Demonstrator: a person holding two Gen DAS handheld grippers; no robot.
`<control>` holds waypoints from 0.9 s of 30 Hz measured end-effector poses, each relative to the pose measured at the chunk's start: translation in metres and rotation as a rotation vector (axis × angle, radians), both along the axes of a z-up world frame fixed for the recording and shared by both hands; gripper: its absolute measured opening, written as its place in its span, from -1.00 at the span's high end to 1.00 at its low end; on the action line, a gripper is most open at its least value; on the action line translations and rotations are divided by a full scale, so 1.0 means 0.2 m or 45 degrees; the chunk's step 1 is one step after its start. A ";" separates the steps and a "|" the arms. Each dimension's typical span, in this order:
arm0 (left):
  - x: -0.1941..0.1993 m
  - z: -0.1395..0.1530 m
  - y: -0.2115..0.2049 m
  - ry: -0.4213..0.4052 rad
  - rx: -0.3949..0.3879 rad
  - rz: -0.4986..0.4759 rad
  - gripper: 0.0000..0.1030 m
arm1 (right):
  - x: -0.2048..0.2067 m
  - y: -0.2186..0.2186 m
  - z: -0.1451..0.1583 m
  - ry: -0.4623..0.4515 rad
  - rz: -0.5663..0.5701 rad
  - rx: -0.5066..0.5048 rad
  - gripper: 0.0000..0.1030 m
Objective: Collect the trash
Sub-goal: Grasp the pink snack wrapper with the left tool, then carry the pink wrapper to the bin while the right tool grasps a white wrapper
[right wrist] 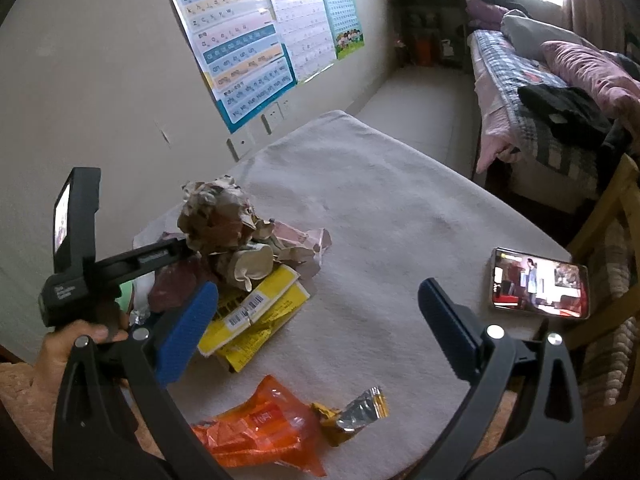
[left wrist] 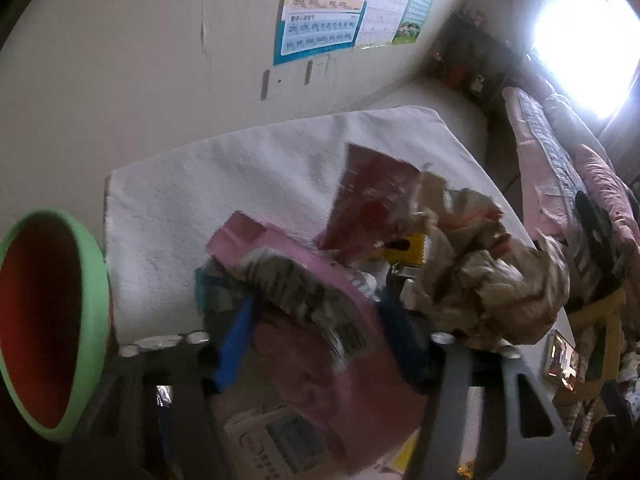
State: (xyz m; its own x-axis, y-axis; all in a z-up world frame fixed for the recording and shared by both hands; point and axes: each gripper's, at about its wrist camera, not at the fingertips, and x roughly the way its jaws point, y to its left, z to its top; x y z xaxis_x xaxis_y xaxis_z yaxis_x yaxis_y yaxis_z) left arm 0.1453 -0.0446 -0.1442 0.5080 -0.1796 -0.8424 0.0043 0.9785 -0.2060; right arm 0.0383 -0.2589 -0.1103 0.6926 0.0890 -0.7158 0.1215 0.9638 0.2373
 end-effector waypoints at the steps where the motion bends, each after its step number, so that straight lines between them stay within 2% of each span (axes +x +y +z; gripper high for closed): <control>1: 0.00 0.00 0.00 0.006 0.005 -0.002 0.42 | 0.00 0.00 0.00 -0.003 0.007 0.005 -0.92; 2: -0.01 -0.01 0.01 0.013 -0.002 -0.010 0.52 | 0.00 0.01 -0.01 -0.005 0.010 0.009 -0.92; 5: -0.03 0.00 0.04 0.004 -0.028 -0.032 0.61 | 0.01 0.00 -0.01 -0.003 0.018 0.037 -0.92; 9: -0.10 0.05 0.10 -0.028 -0.068 -0.037 0.64 | 0.01 0.01 -0.01 -0.010 0.020 0.057 -0.92; 16: -0.35 0.24 0.20 -0.168 -0.015 -0.080 0.64 | 0.08 0.07 0.04 -0.058 0.100 0.052 -0.92; 24: -0.58 0.34 0.39 -0.246 0.063 -0.032 0.63 | 0.20 0.20 -0.10 0.077 0.199 0.036 -0.91; 27: -0.63 0.34 0.45 -0.257 0.067 -0.012 0.63 | 0.29 0.25 -0.13 0.101 0.252 0.021 -0.84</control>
